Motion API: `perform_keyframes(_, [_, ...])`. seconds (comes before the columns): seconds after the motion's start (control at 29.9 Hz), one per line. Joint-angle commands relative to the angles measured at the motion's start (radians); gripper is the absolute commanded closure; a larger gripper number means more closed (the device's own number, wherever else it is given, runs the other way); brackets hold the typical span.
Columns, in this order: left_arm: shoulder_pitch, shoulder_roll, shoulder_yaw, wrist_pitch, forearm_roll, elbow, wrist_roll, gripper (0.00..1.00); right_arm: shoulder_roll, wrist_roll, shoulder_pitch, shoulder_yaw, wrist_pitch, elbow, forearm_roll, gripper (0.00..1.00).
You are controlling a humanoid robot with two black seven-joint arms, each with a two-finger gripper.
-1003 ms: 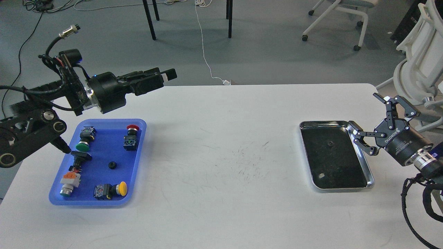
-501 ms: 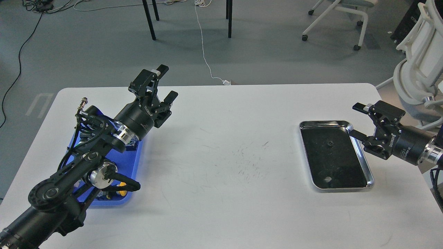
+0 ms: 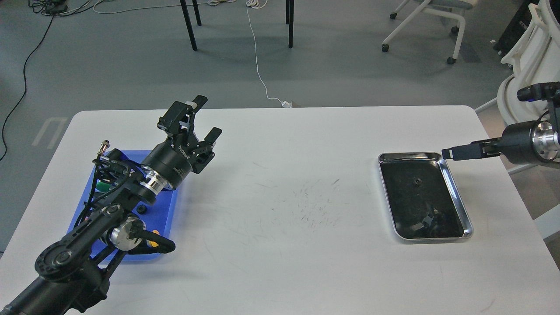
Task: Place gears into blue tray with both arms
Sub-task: 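Lower the right gripper into the metal tray toward another black part, then grasp the second black part with the right gripper and lift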
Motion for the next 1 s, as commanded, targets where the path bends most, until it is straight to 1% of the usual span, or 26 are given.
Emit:
perform_keyframes(0.0, [0.000,0.000,0.000,0.000,0.002,0.000,0.001,0.02,0.134,0.000,0.016,-0.112,-0.047,-0.097,-0.001,0.03])
perform_keyframes(0.17, [0.008,0.000,0.000,0.000,0.007,0.000,0.001,0.02,0.230,0.000,-0.004,-0.231,-0.144,-0.155,-0.001,0.06])
perform_keyframes(0.27, [0.008,0.000,0.002,0.000,0.007,0.000,0.001,0.02,0.264,0.000,-0.024,-0.245,-0.170,-0.183,0.004,0.08])
perform_keyframes(0.33, [0.008,0.000,0.005,0.000,0.008,0.000,0.001,0.02,0.272,0.000,-0.040,-0.245,-0.175,-0.185,0.004,0.15])
perform_keyframes(0.43, [0.008,0.000,0.006,0.000,0.008,0.000,0.001,0.02,0.277,0.000,-0.052,-0.244,-0.178,-0.185,0.007,0.33])
perform_keyframes(0.47, [0.008,0.000,0.006,0.000,0.008,0.000,0.001,0.02,0.277,0.000,-0.054,-0.244,-0.178,-0.185,0.005,0.36])
perform_keyframes(0.84, [0.006,0.000,0.008,0.000,0.008,0.000,0.001,0.02,0.278,0.000,-0.075,-0.247,-0.190,-0.194,0.007,0.39])
perform_keyframes(0.9, [0.006,0.000,0.008,0.000,0.008,0.000,0.001,0.02,0.283,0.000,-0.080,-0.247,-0.193,-0.195,0.007,0.43])
perform_keyframes(0.97, [0.005,0.003,0.008,0.000,0.008,0.000,0.001,0.02,0.287,0.000,-0.083,-0.247,-0.193,-0.195,0.007,0.45])
